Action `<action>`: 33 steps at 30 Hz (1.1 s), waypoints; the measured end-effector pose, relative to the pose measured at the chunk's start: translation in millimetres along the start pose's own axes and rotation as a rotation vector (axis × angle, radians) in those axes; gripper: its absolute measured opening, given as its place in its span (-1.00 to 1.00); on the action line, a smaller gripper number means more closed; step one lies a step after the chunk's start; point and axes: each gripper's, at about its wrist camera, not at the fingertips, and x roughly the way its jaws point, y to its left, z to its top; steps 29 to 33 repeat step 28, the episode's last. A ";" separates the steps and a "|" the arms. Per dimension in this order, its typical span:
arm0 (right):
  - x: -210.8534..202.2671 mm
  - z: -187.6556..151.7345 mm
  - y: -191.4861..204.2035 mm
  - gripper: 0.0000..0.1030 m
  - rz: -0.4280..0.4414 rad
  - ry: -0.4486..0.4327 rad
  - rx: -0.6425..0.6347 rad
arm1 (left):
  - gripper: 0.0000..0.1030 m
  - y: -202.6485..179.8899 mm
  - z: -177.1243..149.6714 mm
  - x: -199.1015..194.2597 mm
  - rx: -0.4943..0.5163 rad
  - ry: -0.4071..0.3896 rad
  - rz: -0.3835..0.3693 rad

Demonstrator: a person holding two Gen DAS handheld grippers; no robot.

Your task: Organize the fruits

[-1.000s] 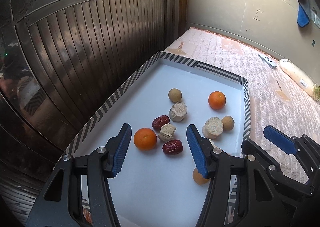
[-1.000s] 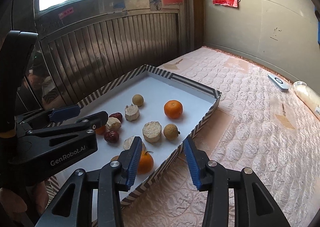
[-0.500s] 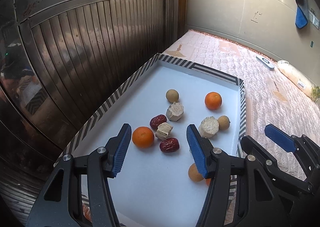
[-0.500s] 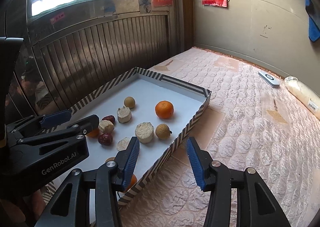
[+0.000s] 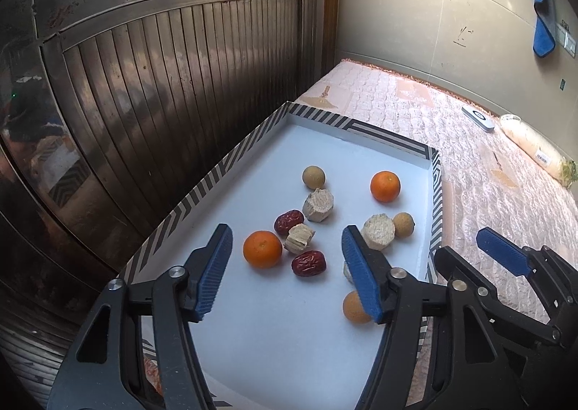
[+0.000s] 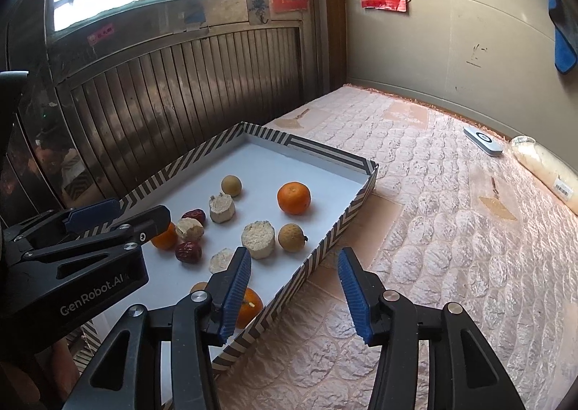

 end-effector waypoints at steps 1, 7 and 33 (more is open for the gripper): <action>-0.3 0.0 0.4 -0.06 0.000 0.000 -0.001 | 0.29 0.1 -0.1 -1.4 -0.001 -0.005 0.001; -1.0 0.8 1.8 -0.06 0.001 -0.003 -0.008 | 0.29 0.1 0.4 -3.7 -0.003 -0.016 -0.002; -45.3 -20.8 -51.1 -0.06 -0.070 -0.026 0.116 | 0.29 -63.8 -1.6 -27.5 0.111 -0.040 -0.149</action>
